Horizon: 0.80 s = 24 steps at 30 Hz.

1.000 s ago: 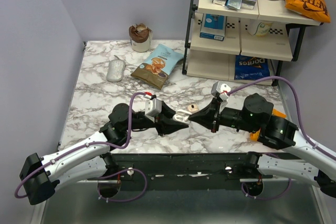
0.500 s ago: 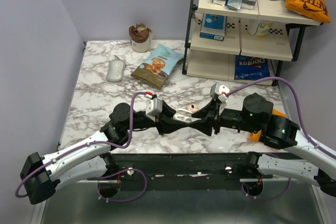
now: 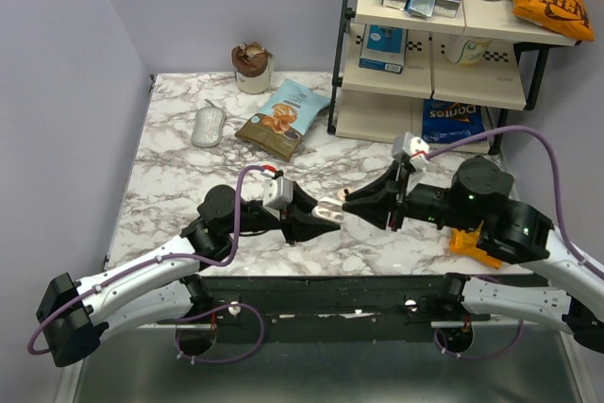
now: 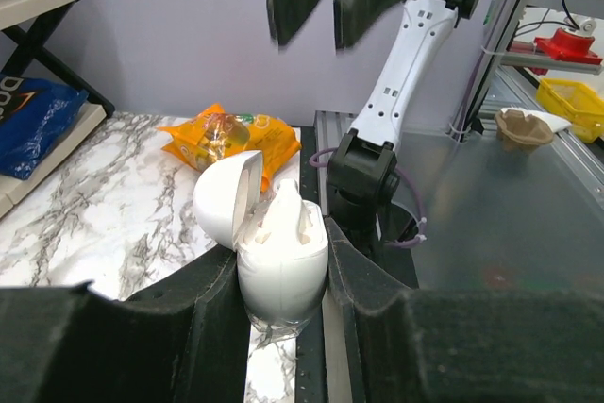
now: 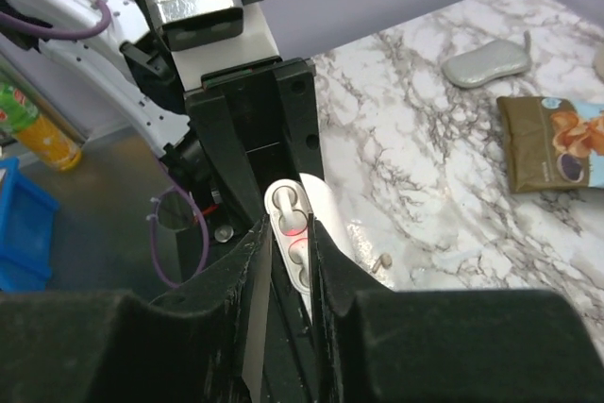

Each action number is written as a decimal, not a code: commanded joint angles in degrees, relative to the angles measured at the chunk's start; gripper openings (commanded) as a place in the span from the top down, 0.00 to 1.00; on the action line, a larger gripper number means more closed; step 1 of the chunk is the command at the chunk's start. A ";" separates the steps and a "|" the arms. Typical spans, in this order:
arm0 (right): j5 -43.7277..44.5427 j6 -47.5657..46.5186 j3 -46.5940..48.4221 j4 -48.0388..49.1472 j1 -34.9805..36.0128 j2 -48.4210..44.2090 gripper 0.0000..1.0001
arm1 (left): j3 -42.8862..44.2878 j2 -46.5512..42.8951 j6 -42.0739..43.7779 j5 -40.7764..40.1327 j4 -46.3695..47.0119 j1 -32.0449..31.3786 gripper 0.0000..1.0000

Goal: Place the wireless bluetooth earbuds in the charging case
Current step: Adjust the earbud with the charging case.

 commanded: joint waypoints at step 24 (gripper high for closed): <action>-0.44 1.96 -3.70 2.82 -0.02 0.37 0.52 | 1.90 1.71 -0.65 0.51 -0.49 -0.67 1.00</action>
